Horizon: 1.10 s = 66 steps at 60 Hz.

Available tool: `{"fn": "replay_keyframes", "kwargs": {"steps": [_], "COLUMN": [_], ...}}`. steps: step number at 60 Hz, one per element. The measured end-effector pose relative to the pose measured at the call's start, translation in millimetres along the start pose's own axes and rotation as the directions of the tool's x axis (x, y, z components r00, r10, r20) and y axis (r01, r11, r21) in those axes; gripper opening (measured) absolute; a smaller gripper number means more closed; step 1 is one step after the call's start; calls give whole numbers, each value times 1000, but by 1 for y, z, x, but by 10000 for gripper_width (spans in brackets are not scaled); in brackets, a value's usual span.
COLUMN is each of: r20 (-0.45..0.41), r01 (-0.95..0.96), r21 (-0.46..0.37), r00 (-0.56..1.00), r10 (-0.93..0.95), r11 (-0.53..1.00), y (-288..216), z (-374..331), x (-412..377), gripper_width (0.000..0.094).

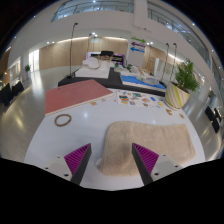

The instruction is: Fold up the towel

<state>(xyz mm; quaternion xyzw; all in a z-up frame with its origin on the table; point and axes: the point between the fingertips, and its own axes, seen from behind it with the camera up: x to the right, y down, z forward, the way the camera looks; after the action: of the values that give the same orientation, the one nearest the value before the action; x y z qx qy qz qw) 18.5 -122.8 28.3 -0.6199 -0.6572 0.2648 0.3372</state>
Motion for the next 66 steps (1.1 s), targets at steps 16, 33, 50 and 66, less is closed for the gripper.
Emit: {"fn": "replay_keyframes", "kwargs": {"steps": [16, 33, 50, 66], "r20": [-67, -153, -51, -123], "r01": [-40, -37, -137, -153], "r21": [-92, -125, -70, -41], "r00": [997, 988, 990, 981], "r10": [34, 18, 133, 147], "r11": [995, 992, 988, 987], "y": [10, 13, -54, -62], "z": [57, 57, 11, -5], "x": [9, 34, 103, 267], "gripper_width": [673, 29, 17, 24]}}
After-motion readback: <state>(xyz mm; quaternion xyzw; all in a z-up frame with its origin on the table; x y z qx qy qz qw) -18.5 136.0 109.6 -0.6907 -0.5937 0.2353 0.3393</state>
